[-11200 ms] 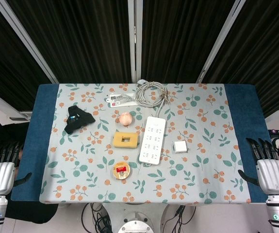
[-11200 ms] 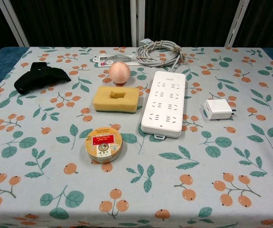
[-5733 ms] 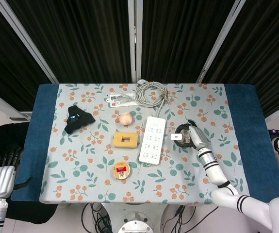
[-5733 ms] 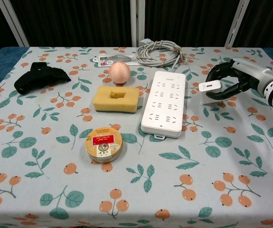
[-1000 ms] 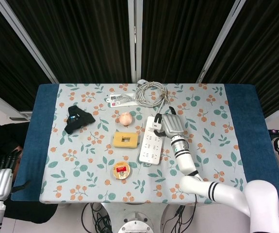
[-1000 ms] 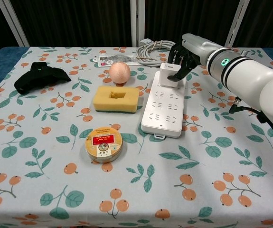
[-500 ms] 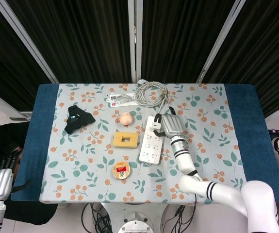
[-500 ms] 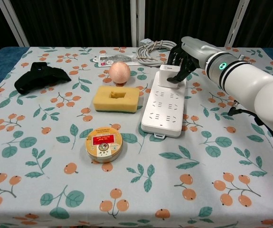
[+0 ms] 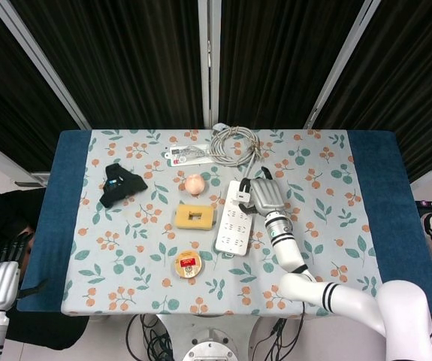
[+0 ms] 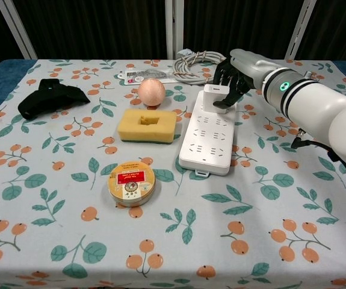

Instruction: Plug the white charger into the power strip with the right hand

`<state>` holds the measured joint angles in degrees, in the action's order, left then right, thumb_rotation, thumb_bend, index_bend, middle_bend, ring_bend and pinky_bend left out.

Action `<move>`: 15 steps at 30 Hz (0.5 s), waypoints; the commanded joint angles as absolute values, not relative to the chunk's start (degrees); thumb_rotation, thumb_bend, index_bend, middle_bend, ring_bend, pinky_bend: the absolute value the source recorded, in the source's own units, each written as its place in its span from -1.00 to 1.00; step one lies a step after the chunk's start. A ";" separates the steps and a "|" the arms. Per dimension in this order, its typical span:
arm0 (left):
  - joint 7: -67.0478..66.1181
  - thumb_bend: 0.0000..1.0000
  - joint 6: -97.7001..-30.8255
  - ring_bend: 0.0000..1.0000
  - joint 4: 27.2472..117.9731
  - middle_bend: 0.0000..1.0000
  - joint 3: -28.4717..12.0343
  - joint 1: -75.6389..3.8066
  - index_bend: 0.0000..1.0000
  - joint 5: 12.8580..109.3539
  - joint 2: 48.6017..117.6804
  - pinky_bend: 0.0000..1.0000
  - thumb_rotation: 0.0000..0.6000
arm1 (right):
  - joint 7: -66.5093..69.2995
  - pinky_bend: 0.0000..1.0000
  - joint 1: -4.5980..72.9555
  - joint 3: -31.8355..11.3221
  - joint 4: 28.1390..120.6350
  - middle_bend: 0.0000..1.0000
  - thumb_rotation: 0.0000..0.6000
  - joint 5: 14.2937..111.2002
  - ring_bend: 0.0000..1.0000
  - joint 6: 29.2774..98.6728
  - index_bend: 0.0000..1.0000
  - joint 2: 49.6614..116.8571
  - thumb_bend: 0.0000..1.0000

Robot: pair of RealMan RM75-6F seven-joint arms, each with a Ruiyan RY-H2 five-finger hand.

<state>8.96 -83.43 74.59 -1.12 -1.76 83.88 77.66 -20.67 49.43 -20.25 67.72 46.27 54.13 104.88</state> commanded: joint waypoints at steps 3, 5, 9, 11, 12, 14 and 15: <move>8.92 -0.73 -83.42 -1.00 74.65 -0.94 -1.13 -1.78 -0.87 83.87 77.64 -1.00 1.00 | -20.61 -1.00 49.20 -20.25 68.39 -0.12 1.00 46.23 -0.48 53.98 -0.17 104.42 -0.19; 8.89 -0.73 -83.50 -1.00 74.67 -0.94 -1.14 -1.75 -0.87 83.88 77.65 -1.00 1.00 | -20.51 -1.00 49.16 -20.27 68.65 -0.16 1.00 46.32 -0.52 53.97 -0.22 104.27 -0.23; 8.85 -0.73 -83.51 -1.00 74.71 -0.94 -1.16 -1.74 -0.87 83.87 77.61 -1.00 1.00 | -20.67 -1.00 49.13 -20.12 69.19 -0.22 1.00 46.41 -0.58 53.85 -0.30 103.91 -0.29; 8.83 -0.73 -83.50 -1.00 74.74 -0.94 -1.16 -1.75 -0.87 83.88 77.59 -1.00 1.00 | -20.68 -1.00 49.03 -20.05 69.71 -0.24 1.00 46.42 -0.60 53.80 -0.34 103.61 -0.30; 8.82 -0.73 -83.49 -1.00 74.74 -0.94 -1.17 -1.77 -0.87 83.88 77.58 -1.00 1.00 | -20.69 -1.00 48.98 -20.01 69.96 -0.25 1.00 46.49 -0.60 53.86 -0.35 103.44 -0.30; 8.81 -0.73 -83.46 -1.00 74.77 -0.94 -1.18 -1.79 -0.87 83.88 77.54 -1.00 1.00 | -20.75 -1.00 48.77 -19.88 70.78 -0.27 1.00 46.63 -0.63 53.97 -0.40 102.87 -0.30; 8.81 -0.73 -83.46 -1.00 74.78 -0.94 -1.20 -1.80 -0.87 83.87 77.51 -1.00 1.00 | -20.86 -1.00 48.66 -19.81 71.28 -0.27 1.00 46.68 -0.64 54.03 -0.42 102.49 -0.30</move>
